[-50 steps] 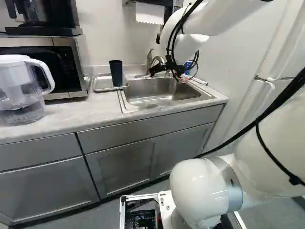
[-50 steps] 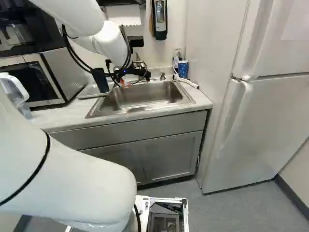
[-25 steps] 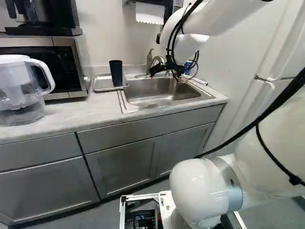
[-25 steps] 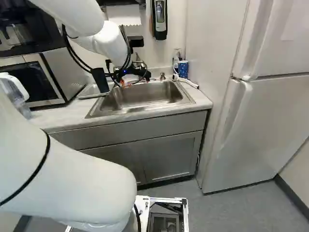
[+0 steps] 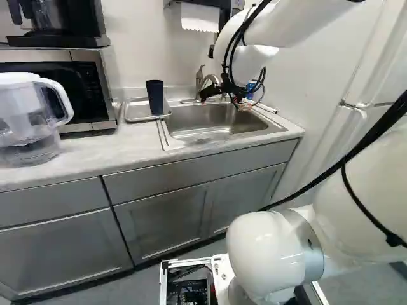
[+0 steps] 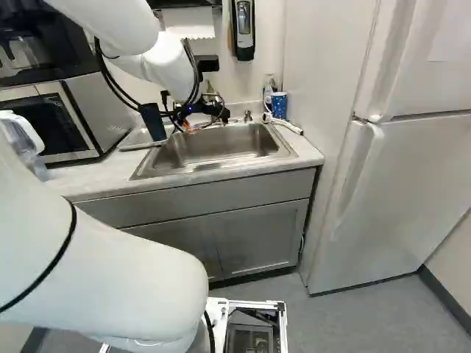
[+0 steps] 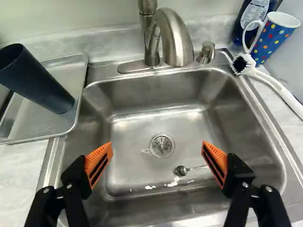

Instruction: Rinse the cup and place it in the tray

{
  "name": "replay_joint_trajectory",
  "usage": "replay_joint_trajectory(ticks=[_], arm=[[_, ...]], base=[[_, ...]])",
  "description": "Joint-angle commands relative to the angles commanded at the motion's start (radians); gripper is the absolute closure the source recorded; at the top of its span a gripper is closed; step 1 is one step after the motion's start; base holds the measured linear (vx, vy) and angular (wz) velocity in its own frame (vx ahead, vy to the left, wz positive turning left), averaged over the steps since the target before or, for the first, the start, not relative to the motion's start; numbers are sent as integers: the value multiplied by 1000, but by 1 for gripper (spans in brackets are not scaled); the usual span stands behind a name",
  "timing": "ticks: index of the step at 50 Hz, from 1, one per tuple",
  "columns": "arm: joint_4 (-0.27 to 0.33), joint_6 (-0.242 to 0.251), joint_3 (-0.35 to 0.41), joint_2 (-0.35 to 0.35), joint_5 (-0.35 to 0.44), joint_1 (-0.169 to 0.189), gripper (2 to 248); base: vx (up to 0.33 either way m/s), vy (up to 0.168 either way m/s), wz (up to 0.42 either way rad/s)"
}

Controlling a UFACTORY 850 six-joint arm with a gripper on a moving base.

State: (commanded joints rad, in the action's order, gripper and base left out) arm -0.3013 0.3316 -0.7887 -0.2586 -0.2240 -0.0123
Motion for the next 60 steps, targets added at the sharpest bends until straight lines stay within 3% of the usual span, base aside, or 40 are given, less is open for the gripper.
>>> replay_joint_trajectory(ticks=[60], arm=[[0, 0, 0, 0, 0, 0, 3]], base=[[-99, 27, 141]])
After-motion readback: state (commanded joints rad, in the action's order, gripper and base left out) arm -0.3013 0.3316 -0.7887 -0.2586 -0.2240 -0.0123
